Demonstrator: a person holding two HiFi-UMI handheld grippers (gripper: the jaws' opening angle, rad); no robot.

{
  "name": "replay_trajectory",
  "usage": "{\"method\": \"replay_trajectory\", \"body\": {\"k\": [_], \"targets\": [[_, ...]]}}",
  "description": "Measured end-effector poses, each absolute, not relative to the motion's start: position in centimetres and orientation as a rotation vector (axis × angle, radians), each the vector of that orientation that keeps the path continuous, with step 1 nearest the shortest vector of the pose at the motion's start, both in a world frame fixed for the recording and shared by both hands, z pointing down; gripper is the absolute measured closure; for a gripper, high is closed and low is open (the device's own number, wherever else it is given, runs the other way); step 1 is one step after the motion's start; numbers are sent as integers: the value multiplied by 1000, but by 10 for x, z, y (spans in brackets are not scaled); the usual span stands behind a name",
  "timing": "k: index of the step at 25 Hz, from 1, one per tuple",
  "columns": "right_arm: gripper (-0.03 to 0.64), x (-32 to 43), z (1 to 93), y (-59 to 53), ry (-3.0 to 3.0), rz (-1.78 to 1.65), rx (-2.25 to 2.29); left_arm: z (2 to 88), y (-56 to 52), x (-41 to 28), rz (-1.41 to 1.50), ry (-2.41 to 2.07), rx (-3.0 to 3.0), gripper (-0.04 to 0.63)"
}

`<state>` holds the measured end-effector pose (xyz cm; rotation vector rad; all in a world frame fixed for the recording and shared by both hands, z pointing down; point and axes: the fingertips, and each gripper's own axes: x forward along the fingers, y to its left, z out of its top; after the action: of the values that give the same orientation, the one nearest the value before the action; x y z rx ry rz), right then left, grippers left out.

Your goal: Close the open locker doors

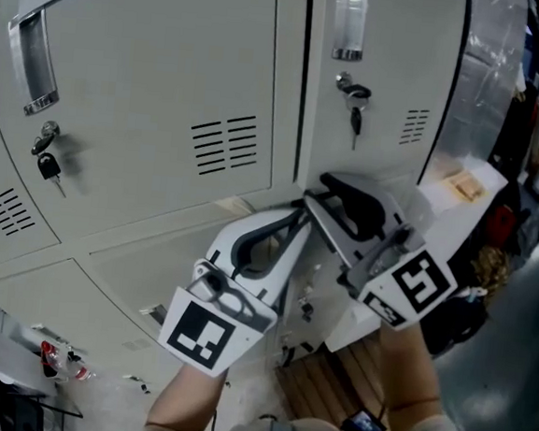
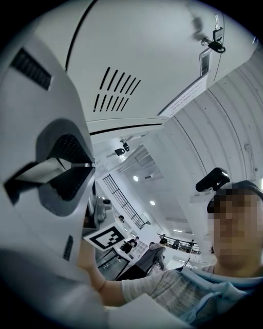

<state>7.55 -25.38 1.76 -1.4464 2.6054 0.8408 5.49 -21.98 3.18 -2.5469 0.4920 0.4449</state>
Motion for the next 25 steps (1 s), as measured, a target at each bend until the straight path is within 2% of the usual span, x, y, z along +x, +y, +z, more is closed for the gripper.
{"method": "replay_trajectory", "body": {"k": [25], "targets": [[503, 76, 26, -256, 2627, 822, -1499, 32, -215, 52, 461, 474, -2526, 588]]}}
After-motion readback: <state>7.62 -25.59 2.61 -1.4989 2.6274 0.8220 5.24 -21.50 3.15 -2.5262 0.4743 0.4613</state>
